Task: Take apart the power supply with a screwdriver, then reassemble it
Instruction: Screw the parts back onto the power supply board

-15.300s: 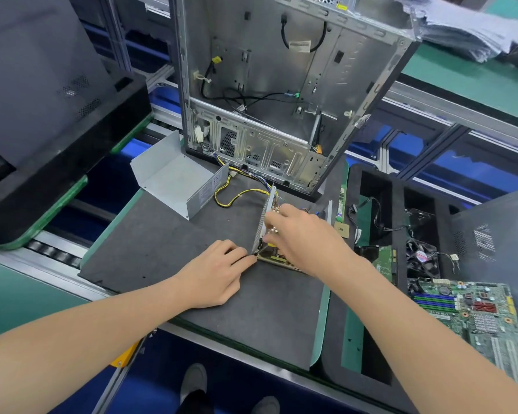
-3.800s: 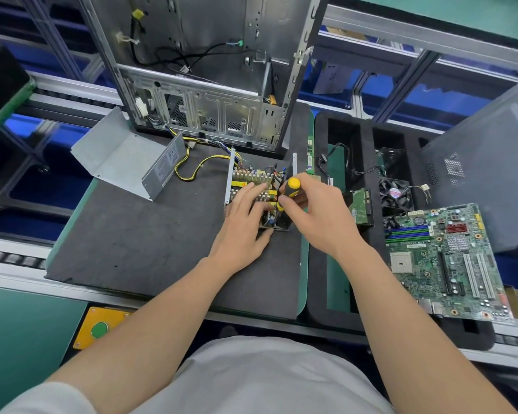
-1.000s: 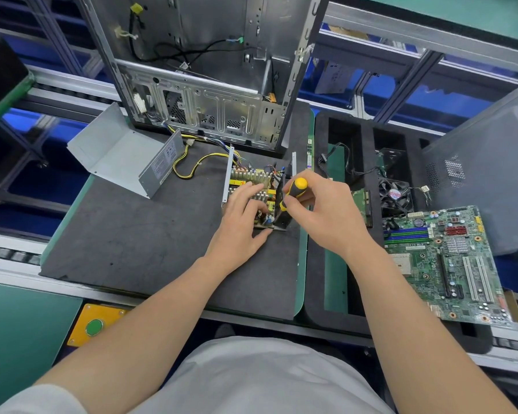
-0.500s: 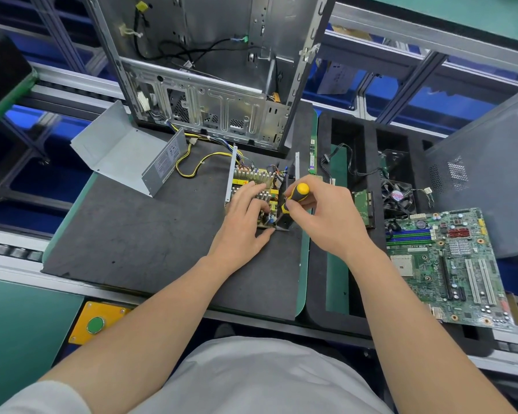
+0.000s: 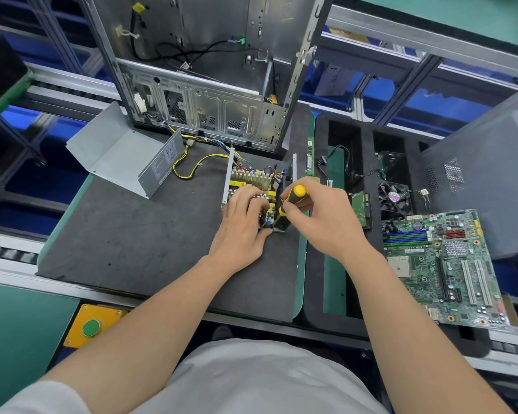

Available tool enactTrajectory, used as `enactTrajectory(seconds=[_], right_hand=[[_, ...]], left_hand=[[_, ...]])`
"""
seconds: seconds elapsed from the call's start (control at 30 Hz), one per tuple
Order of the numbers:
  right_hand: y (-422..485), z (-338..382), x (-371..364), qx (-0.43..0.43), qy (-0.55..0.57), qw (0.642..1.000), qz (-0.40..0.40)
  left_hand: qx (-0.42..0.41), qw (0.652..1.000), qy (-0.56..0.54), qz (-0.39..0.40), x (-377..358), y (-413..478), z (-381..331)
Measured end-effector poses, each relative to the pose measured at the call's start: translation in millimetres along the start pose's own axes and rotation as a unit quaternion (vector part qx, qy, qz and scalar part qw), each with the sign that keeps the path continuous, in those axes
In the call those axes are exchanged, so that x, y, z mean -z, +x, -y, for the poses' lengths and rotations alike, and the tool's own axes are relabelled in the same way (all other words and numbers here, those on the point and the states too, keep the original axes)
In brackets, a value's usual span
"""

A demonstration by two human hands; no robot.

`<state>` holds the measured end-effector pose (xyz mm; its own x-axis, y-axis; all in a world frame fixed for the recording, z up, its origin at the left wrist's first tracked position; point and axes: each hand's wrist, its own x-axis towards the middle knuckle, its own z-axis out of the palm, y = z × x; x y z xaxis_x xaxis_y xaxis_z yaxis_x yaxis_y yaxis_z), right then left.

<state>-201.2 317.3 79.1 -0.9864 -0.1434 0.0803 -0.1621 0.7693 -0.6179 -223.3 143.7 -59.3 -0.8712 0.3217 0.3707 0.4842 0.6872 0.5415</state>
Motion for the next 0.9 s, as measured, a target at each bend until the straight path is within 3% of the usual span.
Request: enactTrajectory(seconds=[0.9], right_hand=[[1.1,-4.3,-3.2,0.005,0.004,1.000,0.012]], left_hand=[[-0.004,1.000,0.012,0.005,0.4,-0.7,1.3]])
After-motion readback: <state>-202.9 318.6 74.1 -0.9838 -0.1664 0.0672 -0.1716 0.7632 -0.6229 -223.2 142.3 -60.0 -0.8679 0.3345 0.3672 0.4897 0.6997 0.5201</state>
